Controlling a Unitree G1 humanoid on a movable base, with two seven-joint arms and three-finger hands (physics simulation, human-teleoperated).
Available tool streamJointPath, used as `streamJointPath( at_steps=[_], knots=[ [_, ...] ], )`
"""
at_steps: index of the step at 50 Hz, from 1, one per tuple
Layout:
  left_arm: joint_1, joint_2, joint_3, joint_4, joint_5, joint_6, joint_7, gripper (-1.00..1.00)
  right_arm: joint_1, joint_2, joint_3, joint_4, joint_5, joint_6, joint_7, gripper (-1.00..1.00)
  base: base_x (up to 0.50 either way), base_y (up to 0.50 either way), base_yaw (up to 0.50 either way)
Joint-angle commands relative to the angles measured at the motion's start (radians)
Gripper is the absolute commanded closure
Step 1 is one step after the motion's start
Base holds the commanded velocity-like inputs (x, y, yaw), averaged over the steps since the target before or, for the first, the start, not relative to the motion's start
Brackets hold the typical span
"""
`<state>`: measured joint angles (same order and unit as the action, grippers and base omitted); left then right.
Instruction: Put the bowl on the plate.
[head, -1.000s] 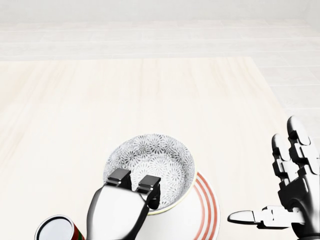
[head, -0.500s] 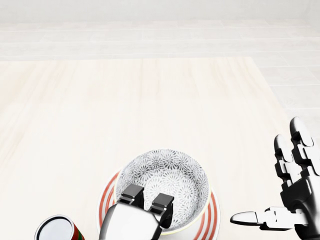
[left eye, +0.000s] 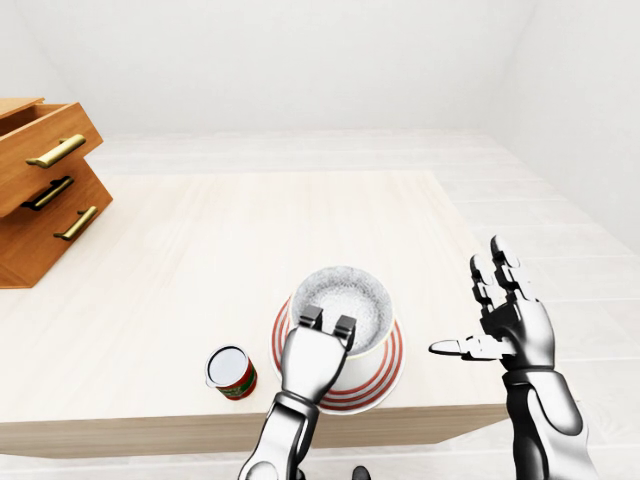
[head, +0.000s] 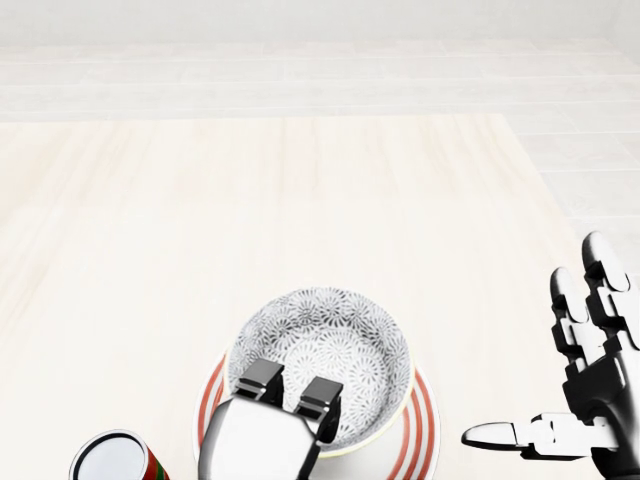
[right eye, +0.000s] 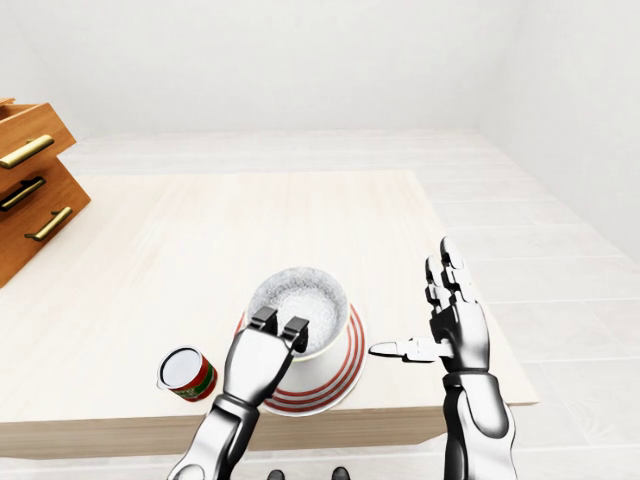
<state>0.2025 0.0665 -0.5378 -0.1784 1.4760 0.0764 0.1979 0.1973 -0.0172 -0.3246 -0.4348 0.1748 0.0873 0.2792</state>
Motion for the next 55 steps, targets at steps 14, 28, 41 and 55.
streamJointPath(
  at_steps=[14, 28, 41, 55],
  knots=[
    [-0.091, -0.045, 0.079, 0.135, 0.031, -0.018, 0.081, 1.00, -0.006, -0.001, 0.000, 0.024, 0.000, 0.000, 0.001, -1.00, 0.00, 0.00, 0.00],
    [-0.107, -0.057, 0.101, 0.191, 0.048, -0.030, 0.125, 1.00, -0.006, -0.003, 0.003, 0.029, 0.001, 0.000, -0.001, -1.00, 0.00, 0.00, 0.00],
    [-0.086, -0.056, 0.089, 0.196, 0.061, -0.032, 0.144, 1.00, -0.005, -0.004, 0.000, 0.035, 0.006, -0.001, 0.001, -1.00, 0.00, 0.00, 0.00],
    [-0.082, -0.053, 0.078, 0.223, 0.057, -0.032, 0.166, 1.00, -0.002, -0.003, 0.000, 0.030, 0.007, 0.000, 0.002, -1.00, 0.00, 0.00, 0.00]
  ],
)
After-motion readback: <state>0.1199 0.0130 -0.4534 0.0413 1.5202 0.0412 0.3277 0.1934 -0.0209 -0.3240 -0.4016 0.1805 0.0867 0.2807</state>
